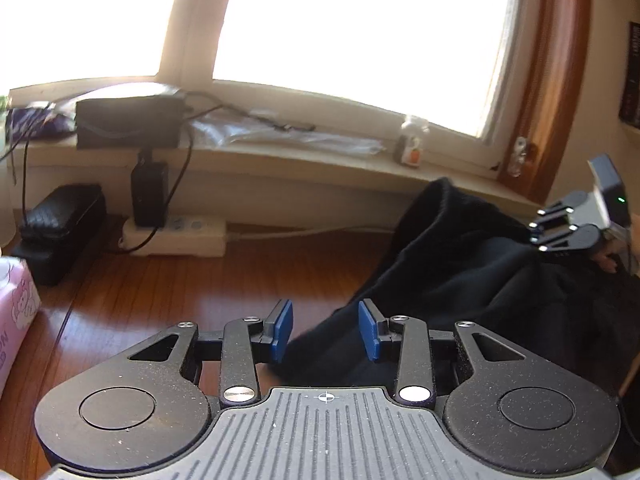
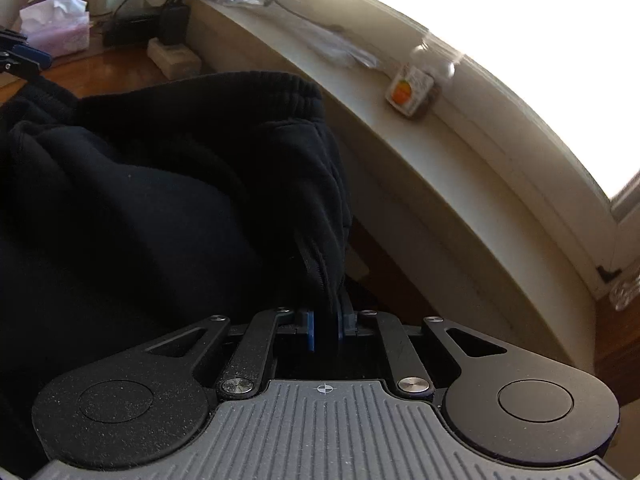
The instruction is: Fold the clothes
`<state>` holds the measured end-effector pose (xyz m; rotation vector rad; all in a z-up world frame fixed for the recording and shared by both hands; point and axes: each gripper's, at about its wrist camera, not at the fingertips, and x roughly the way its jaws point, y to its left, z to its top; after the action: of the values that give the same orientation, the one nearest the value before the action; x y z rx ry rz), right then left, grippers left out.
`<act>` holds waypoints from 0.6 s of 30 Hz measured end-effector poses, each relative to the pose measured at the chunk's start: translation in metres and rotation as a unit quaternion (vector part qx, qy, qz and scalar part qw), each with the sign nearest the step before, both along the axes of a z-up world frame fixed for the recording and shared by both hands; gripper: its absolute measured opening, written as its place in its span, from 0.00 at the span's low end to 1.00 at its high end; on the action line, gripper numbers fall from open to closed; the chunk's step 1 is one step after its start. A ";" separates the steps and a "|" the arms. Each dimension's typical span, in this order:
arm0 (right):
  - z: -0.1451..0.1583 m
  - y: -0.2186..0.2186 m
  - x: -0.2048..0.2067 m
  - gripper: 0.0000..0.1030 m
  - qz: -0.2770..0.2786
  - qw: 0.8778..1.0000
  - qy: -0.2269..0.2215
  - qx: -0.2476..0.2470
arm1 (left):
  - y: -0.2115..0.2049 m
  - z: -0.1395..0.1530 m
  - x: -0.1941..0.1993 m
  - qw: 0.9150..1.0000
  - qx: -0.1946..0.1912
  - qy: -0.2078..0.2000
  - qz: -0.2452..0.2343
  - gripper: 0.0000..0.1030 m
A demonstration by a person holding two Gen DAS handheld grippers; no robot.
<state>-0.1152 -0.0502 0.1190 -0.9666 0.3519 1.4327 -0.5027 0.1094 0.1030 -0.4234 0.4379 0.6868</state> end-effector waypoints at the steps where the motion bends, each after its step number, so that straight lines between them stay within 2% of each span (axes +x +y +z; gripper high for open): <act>1: -0.001 -0.001 0.001 0.10 -0.001 1.000 0.003 0.002 | 0.005 -0.006 -0.002 1.000 -0.009 -0.004 -0.002 0.38; 5: -0.001 -0.006 0.006 0.11 -0.007 1.000 0.015 0.010 | 0.013 -0.021 -0.010 0.999 -0.035 -0.026 -0.009 0.44; 6: 0.004 -0.006 0.006 0.11 -0.008 1.000 0.019 0.016 | 0.013 -0.023 -0.012 0.999 -0.039 -0.030 -0.013 0.50; 8: 0.013 -0.005 0.005 0.16 -0.010 0.999 0.028 0.026 | 0.010 -0.027 -0.015 0.998 -0.046 -0.033 -0.021 0.55; 9: 0.018 -0.004 0.005 0.18 -0.012 0.999 0.032 0.031 | 0.009 -0.030 -0.015 0.998 -0.049 -0.030 -0.023 0.55; 14: 0.061 -0.006 0.004 0.44 -0.005 0.994 0.065 0.086 | 0.003 -0.037 -0.014 0.998 -0.054 -0.019 -0.024 0.55; 16: 0.078 -0.004 0.001 0.46 0.001 0.992 0.073 0.108 | 0.003 -0.037 -0.015 0.998 -0.056 -0.023 -0.023 0.55; 18: 0.080 0.008 -0.002 0.48 0.008 0.991 0.079 0.106 | 0.003 -0.037 -0.016 0.998 -0.057 -0.026 -0.023 0.55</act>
<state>-0.1173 -0.0426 0.1993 -0.6876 0.3006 1.5319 -0.5187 0.1124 0.0658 -0.5362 0.4386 0.6060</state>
